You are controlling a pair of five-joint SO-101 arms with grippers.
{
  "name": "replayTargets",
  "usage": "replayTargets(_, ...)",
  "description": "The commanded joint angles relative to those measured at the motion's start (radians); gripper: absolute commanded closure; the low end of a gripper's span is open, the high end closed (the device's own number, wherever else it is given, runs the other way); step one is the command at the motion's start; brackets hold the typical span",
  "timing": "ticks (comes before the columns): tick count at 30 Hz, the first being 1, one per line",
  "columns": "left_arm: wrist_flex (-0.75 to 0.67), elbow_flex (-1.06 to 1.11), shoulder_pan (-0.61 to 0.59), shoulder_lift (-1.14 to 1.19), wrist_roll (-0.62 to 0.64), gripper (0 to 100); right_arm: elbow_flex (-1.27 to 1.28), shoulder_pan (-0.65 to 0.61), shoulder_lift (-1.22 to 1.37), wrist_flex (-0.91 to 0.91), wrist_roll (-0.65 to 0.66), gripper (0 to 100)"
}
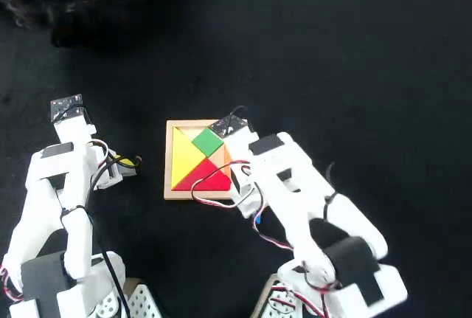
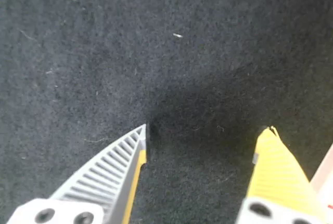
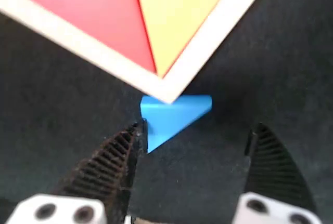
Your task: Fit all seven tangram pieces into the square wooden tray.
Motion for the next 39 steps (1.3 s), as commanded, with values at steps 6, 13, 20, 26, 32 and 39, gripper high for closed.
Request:
replayTargets(6,0.003,-0.047,-0.002,-0.003,-0.003,68,-0.005,-0.104,0.104,-0.072,-0.003,77.0)
replayTargets(13,0.003,-0.047,-0.002,-0.003,-0.003,68,-0.019,-0.035,0.082,-0.068,0.06,78.0)
replayTargets(20,0.003,-0.047,-0.002,-0.003,-0.003,68,-0.019,-0.012,-0.047,-0.005,0.061,95.0)
replayTargets(26,0.003,-0.047,-0.002,-0.003,-0.003,68,-0.015,-0.014,-0.096,0.0,0.061,98.7)
replayTargets(32,0.003,-0.047,-0.002,-0.003,-0.003,68,-0.087,-0.014,-0.117,0.044,0.158,98.7)
replayTargets(39,0.003,-0.047,-0.002,-0.003,-0.003,68,-0.323,-0.063,-0.108,0.181,0.591,96.9)
